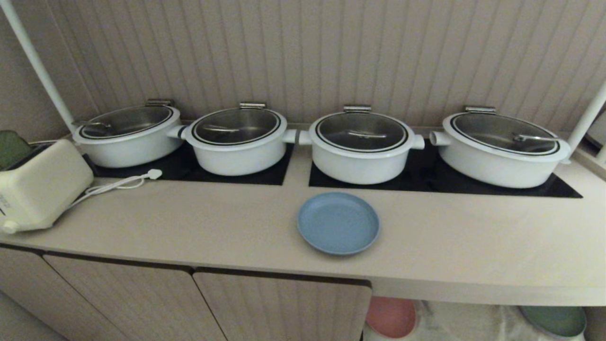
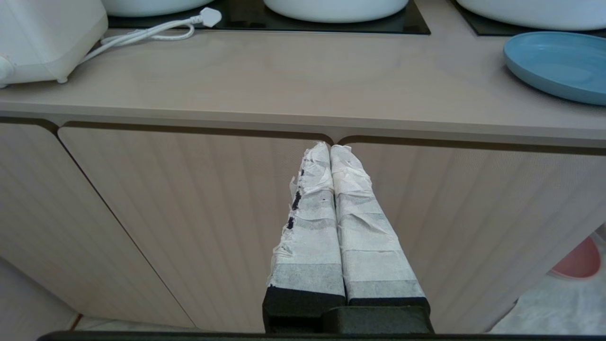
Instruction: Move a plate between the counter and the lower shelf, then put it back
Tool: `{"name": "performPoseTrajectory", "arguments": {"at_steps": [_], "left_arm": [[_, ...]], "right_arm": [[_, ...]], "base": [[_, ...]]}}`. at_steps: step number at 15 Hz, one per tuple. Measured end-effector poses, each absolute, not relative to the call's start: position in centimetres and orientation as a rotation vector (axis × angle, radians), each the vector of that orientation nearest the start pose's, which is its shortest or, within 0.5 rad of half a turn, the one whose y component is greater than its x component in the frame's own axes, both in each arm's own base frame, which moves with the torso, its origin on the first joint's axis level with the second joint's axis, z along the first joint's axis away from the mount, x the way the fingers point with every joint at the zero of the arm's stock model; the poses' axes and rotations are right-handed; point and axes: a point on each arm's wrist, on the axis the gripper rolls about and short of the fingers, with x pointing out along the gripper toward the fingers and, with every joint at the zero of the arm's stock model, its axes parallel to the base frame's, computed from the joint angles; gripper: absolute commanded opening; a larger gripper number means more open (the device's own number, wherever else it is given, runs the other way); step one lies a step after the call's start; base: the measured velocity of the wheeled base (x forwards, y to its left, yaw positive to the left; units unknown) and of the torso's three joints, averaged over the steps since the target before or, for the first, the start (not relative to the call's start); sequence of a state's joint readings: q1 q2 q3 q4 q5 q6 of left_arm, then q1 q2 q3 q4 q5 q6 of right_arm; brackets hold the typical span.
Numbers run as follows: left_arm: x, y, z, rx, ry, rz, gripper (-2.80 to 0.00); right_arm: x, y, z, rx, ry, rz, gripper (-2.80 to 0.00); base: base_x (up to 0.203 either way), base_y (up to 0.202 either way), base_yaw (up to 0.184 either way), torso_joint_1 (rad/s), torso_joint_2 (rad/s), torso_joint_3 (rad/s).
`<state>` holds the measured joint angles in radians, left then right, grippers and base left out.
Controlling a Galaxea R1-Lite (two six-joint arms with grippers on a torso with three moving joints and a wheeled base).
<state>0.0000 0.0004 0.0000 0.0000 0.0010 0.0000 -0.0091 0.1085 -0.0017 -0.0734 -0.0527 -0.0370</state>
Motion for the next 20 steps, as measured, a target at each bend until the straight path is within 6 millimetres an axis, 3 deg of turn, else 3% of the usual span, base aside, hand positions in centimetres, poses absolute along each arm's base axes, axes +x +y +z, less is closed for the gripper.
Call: {"name": "performPoseTrajectory", "arguments": {"at_steps": [3, 11, 20], "left_arm": [[-2.28, 0.0, 7.55, 0.0, 0.0, 0.001, -2.8], [-2.28, 0.0, 7.55, 0.0, 0.0, 0.001, -2.8], [-2.28, 0.0, 7.55, 0.0, 0.0, 0.001, -2.8]], "right_arm": [[-2.08, -0.05, 7.67, -0.044, 0.026, -0.031, -2.8], [-2.31, -0.07, 7.61, 0.032, -0.006, -0.036, -2.8], [-2.31, -0.06, 7.59, 0.001, -0.004, -0.034, -2.8]], "base": [[0.0, 0.0, 0.0, 0.0, 0.0, 0.0], [0.0, 0.0, 0.0, 0.0, 0.0, 0.0], [0.0, 0.0, 0.0, 0.0, 0.0, 0.0]]}}
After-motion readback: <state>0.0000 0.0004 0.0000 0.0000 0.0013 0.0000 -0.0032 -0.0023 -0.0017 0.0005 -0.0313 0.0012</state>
